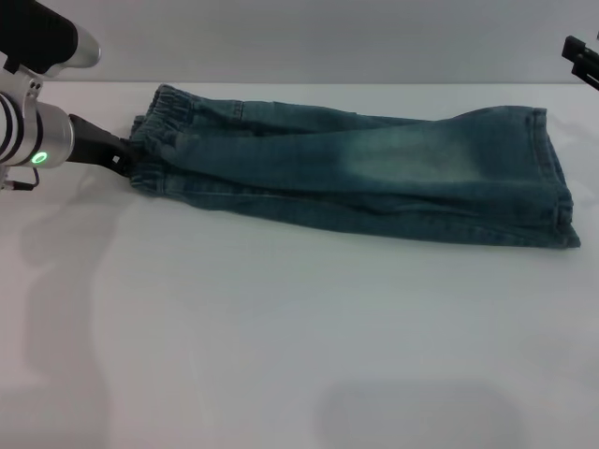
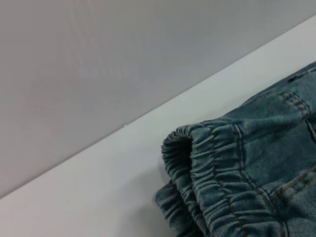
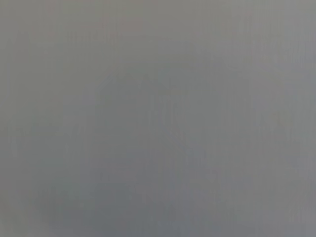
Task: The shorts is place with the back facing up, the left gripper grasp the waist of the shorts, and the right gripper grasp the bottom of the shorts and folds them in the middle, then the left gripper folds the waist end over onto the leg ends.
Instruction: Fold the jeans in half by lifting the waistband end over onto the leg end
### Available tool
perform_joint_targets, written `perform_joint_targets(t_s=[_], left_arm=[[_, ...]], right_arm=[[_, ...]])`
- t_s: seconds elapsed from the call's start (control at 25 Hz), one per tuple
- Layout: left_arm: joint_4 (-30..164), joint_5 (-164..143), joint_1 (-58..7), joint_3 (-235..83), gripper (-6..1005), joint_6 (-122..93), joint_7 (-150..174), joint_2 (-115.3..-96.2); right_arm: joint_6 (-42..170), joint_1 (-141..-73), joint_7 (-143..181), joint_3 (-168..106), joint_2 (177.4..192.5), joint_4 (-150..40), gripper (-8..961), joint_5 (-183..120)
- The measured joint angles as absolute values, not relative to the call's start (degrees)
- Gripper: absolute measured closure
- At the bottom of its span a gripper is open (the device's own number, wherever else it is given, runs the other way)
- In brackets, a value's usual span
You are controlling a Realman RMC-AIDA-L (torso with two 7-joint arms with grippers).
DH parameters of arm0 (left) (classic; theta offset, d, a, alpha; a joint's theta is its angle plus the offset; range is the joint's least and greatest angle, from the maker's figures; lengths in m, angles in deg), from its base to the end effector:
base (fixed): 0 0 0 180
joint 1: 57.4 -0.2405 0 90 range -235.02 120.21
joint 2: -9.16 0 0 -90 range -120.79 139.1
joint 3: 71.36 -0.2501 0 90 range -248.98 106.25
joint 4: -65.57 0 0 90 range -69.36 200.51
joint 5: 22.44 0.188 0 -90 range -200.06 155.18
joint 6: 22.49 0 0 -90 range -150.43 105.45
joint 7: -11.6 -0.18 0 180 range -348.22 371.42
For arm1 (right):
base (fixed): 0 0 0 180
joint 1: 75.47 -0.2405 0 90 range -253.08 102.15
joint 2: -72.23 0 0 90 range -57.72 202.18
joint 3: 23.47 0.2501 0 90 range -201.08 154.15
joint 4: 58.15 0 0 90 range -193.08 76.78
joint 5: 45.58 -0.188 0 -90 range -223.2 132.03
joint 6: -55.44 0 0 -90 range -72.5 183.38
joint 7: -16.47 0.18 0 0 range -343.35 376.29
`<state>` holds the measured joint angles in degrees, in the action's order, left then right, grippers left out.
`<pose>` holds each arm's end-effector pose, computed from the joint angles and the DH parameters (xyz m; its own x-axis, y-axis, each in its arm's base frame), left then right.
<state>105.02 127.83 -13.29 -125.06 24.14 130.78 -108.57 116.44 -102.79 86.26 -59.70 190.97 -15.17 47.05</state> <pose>-0.2735 0.4424 -0.0099 0.8065 0.5865 0.0751 0.4652 -0.5511 -0.6927 0.2710 0.4041 0.0685 0.7622 -0.1127 -0.6375 -0.6072 -0.4658 -0.6437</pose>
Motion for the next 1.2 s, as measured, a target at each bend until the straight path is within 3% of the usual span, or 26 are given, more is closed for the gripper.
perform_joint_targets(t_s=[0.6,1.2], left_arm=[[106.4,127.4,-13.8,-125.1,928,24.4,130.8,-108.88],[129.8,115.2,-19.1,-145.5,932,30.5,136.9,-109.05]], right_arm=[[116.0,-102.8,86.3,-60.0,190.97,-15.6,447,46.4],[113.3,-104.9,86.2,-60.9,190.74,-18.9,448,47.6]])
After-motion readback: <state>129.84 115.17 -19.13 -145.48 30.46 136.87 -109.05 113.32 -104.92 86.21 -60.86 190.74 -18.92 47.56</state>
